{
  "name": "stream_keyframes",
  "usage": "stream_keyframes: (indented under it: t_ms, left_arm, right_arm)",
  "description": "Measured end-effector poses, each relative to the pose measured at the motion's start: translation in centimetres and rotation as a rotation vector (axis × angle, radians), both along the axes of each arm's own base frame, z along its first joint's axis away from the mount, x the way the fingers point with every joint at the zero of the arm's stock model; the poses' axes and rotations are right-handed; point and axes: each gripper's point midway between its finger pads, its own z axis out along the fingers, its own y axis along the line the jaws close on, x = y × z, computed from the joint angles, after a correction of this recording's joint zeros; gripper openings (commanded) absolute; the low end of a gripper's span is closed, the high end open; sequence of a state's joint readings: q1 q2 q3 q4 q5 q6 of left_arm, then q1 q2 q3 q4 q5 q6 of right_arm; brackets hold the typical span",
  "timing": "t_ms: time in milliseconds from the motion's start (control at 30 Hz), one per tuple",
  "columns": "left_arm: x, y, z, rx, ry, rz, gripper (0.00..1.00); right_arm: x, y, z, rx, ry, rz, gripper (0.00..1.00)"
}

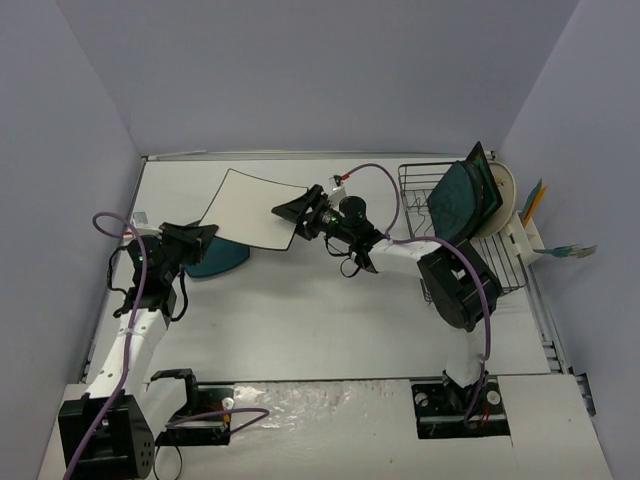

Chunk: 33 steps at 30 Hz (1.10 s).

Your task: Load the plates into the dish rack

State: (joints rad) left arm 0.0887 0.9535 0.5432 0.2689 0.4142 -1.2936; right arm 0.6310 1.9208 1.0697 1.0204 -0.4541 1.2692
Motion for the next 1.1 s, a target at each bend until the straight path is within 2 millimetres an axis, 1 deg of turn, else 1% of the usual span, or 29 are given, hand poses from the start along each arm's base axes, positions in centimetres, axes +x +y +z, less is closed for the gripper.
stream_keyframes:
  t_ms: [67,100,167,233,267,333,400,467,500,533,600,667,700,733,800,900,933,1033,1100]
  left_arm:
    - [0.0,-0.1,0.2,-0.005,-0.006,0.0,0.0]
    - [0.0,-0.1,0.3,-0.007,-0.012,0.0,0.0]
    - [0.1,-0.1,0.7,-0.01,-0.026,-0.001,0.0]
    - [0.0,-0.2,1.2,-0.012,-0.042,-0.004,0.0]
    - [0.0,-0.2,1.1,-0.009,-0.042,-0.004,0.02]
    - [-0.2,-0.2,0.9,-0.004,-0.035,-0.006,0.18]
    - [-0.4,-0.4,0.8,0.0,-0.029,-0.02,0.31]
    - [-0.7,-0.9,0.9,0.004,-0.032,-0.046,0.5]
    - [-1.0,-1.2,0.9,0.007,-0.033,-0.059,0.57]
    - [-1.3,-1.4,0.9,0.011,-0.033,-0.075,0.68]
    - [-1.8,-1.8,0.6,0.025,-0.02,-0.097,0.82]
    - [-2.4,-2.0,0.2,0.045,-0.002,-0.117,0.92]
    - [-2.6,-2.0,0.0,0.06,0.007,-0.124,0.95]
    - [-2.9,-2.0,-0.1,0.079,0.018,-0.13,0.97]
    - [-3.3,-1.9,-0.1,0.127,0.039,-0.145,0.97]
    - [-3.8,-1.4,1.1,0.238,0.057,-0.162,0.97]
    - [-4.0,-1.1,1.7,0.282,0.061,-0.165,0.97]
    - [-4.4,0.1,4.2,0.422,0.04,-0.155,0.97]
    - [-4.8,1.4,4.5,0.536,0.06,-0.135,0.97]
  right_arm:
    - [0.0,0.0,0.1,0.011,0.001,0.001,0.38]
    - [0.0,0.0,0.1,0.014,0.004,0.001,0.29]
    - [-0.1,0.0,-0.1,0.015,0.01,0.002,0.2]
    - [-0.2,0.0,-0.2,0.019,0.014,0.007,0.05]
    - [-0.2,-0.1,-0.1,0.026,0.02,0.006,0.0]
    - [-0.3,-0.2,0.2,0.047,0.04,0.003,0.0]
    - [-0.4,-0.6,0.8,0.053,0.032,0.0,0.0]
    - [-0.6,-1.2,0.8,0.029,0.027,-0.006,0.0]
    - [-0.8,-1.5,0.6,0.01,0.026,-0.008,0.0]
    - [-1.0,-1.7,0.5,-0.009,0.026,-0.009,0.0]
    - [-1.2,-2.5,0.5,-0.052,0.026,-0.012,0.0]
    - [-1.3,-3.5,0.6,-0.1,0.015,-0.022,0.0]
    - [-1.2,-4.1,0.7,-0.127,0.006,-0.029,0.0]
    - [-1.1,-5.0,0.7,-0.166,-0.012,-0.04,0.0]
    - [-0.8,-7.3,0.5,-0.261,-0.029,-0.067,0.0]
    - [0.1,-11.9,0.4,-0.419,-0.032,-0.115,0.0]
    - [0.7,-13.8,0.5,-0.479,-0.034,-0.134,0.0]
    - [2.7,-19.0,2.6,-0.621,-0.077,-0.196,0.0]
    - [3.9,-23.2,4.8,-0.718,-0.119,-0.246,0.0]
